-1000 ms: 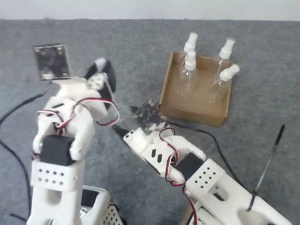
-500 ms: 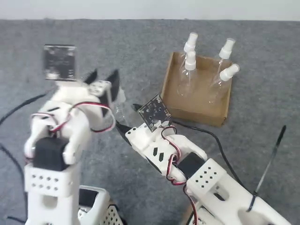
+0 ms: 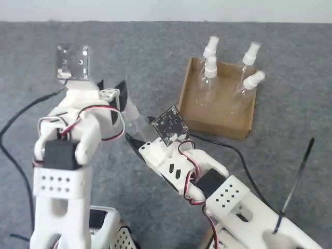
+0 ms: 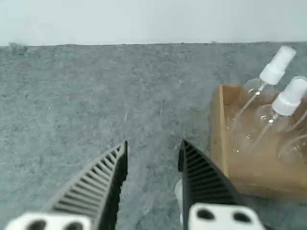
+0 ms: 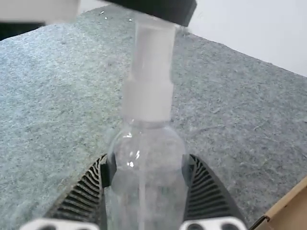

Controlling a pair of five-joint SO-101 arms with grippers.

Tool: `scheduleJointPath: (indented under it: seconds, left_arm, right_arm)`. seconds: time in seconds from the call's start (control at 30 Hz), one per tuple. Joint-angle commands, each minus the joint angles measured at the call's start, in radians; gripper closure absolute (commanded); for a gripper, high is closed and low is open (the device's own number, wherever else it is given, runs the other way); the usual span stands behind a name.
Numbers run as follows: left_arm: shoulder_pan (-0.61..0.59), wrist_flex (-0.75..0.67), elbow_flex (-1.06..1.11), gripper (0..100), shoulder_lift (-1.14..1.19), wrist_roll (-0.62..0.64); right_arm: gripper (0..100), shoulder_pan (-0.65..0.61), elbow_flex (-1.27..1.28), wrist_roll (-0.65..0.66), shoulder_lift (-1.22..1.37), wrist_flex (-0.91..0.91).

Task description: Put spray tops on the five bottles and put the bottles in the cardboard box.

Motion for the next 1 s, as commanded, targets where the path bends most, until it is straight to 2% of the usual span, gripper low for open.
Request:
scheduleJointPath:
  seconds: [0.0,0.17,0.3,0.47,0.7,0.83,0.97]
  left_arm:
    - [0.0,0.015,0.042,84,-0.098,-0.026]
    - [-0.012,-0.018,0.033,84,-0.187,-0.029]
    - [-0.078,0.031,0.015,83,-0.292,-0.025]
    - [-0.049,0.0,0.257,77,-0.457,-0.028]
    - [0.149,-0.14,0.624,66,-0.681,-0.029]
    - [0.155,-0.201,0.702,65,-0.732,-0.031]
    - [0.153,-0.295,0.771,65,-0.681,-0.034]
  right_arm:
    - [99.3,0.016,-0.014,-0.009,-0.041,-0.018]
    - [99.3,0.021,-0.02,-0.006,-0.042,-0.015]
    - [99.3,0.11,-0.087,-0.006,-0.042,0.024]
    - [99.3,0.205,-0.299,-0.012,-0.007,0.171]
    - [99.3,0.196,-0.566,-0.014,0.226,0.266]
    - [99.3,0.139,-0.652,-0.015,0.32,0.34]
    - [99.3,0.054,-0.68,-0.008,0.292,0.469]
